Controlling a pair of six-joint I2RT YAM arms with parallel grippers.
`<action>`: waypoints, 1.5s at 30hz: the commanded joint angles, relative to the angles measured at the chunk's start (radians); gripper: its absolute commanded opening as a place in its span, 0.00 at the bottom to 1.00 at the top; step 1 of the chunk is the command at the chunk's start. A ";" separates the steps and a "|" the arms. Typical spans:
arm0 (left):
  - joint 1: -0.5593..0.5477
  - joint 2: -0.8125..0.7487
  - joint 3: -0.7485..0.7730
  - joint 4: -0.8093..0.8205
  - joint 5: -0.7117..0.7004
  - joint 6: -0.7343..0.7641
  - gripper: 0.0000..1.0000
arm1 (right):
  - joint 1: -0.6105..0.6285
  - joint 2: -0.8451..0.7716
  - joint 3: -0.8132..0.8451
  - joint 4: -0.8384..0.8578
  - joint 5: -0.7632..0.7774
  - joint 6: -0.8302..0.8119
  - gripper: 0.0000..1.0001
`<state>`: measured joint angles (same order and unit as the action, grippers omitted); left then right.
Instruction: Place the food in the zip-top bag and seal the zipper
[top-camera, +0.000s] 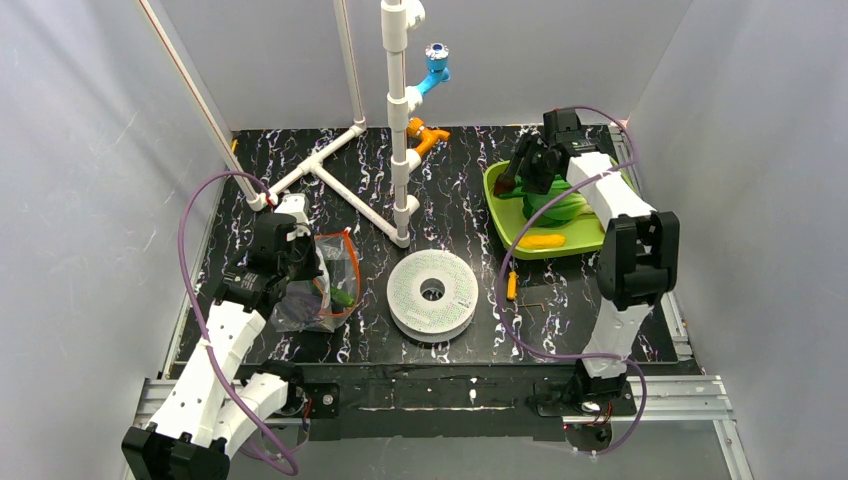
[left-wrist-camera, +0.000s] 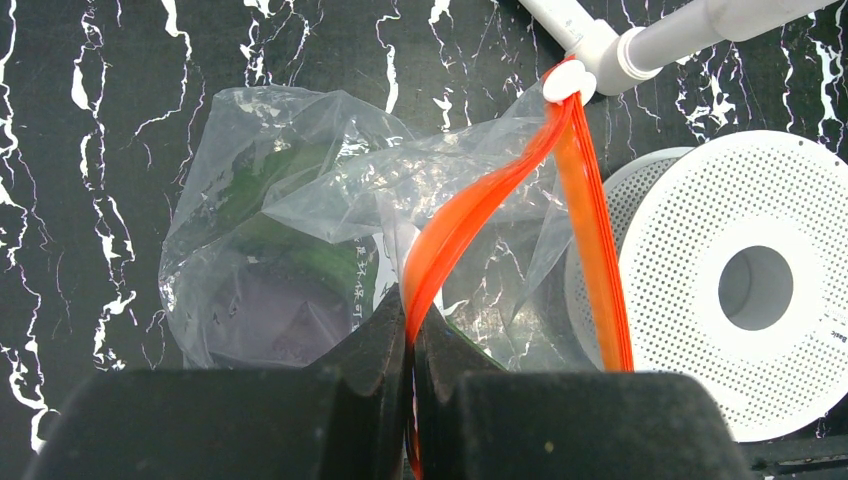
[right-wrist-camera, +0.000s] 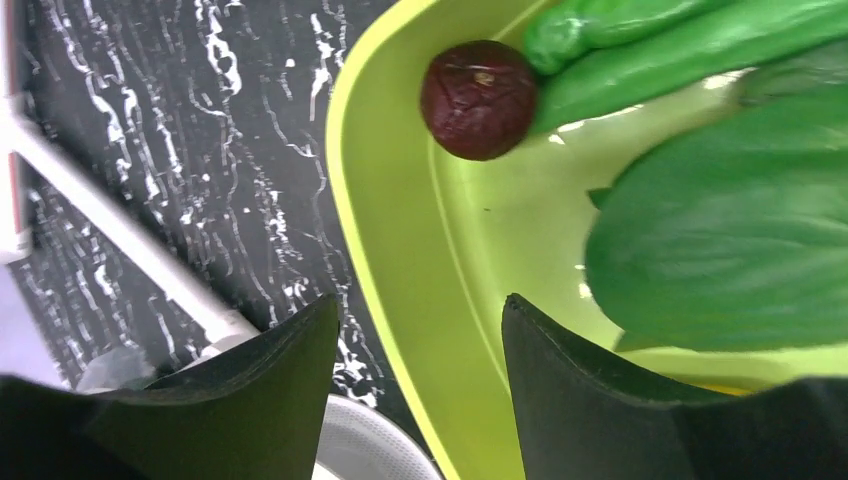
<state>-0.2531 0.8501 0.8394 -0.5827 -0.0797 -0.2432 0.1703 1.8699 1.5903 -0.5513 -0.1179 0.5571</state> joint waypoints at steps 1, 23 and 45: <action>-0.004 0.004 -0.009 -0.003 -0.018 0.010 0.00 | -0.005 0.066 0.095 0.054 -0.096 0.030 0.68; -0.004 0.017 -0.009 -0.002 -0.021 0.010 0.00 | -0.041 0.340 0.281 0.045 -0.069 -0.047 0.71; -0.004 0.020 -0.008 -0.002 -0.015 0.010 0.00 | -0.042 0.174 0.226 -0.015 -0.049 -0.063 0.12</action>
<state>-0.2531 0.8707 0.8394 -0.5815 -0.0892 -0.2428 0.1310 2.2303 1.8754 -0.5502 -0.1951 0.4744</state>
